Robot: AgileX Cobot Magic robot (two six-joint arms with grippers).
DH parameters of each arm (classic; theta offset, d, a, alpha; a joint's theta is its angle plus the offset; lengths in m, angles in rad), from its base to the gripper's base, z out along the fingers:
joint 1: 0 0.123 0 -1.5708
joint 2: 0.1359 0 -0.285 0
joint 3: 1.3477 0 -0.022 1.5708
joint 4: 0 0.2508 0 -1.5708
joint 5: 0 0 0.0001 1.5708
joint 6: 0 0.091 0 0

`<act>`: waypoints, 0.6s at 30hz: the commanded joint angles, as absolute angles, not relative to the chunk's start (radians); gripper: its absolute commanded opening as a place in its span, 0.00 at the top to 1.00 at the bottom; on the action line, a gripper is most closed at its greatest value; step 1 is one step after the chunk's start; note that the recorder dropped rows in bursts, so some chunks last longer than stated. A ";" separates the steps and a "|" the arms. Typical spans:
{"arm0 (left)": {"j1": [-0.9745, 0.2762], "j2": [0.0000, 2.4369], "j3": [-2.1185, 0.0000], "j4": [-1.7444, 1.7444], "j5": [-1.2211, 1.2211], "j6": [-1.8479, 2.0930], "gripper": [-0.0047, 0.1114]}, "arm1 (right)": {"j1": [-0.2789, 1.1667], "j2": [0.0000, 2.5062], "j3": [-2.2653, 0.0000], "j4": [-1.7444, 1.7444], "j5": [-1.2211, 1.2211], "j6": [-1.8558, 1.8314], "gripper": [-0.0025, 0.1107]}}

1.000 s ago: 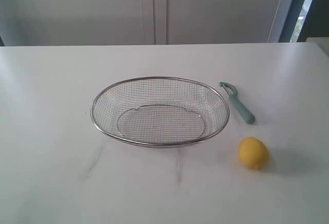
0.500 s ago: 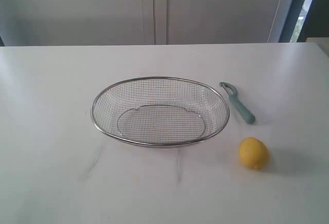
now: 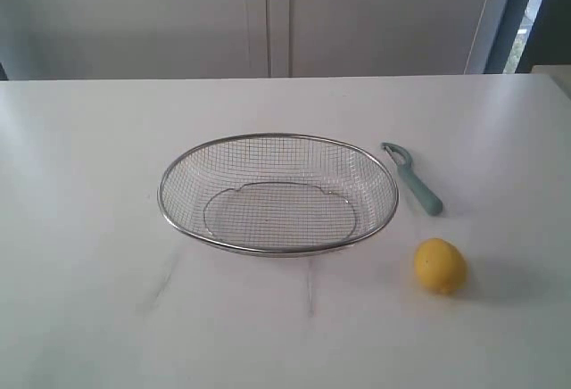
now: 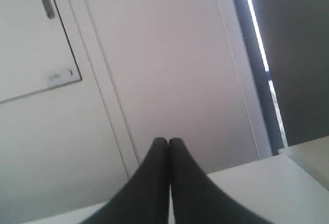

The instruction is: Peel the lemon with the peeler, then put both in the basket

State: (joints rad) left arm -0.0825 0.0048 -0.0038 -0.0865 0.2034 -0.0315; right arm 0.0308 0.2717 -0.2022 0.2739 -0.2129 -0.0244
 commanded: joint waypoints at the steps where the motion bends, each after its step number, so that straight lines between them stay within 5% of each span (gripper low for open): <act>1: -0.087 0.000 0.000 -0.095 0.202 -0.036 0.96 | 0.035 0.384 -0.280 0.270 -0.073 -0.107 0.98; 18: -0.087 0.000 0.000 -0.095 0.202 -0.036 0.96 | 0.035 0.821 -0.605 0.171 0.664 -0.178 0.98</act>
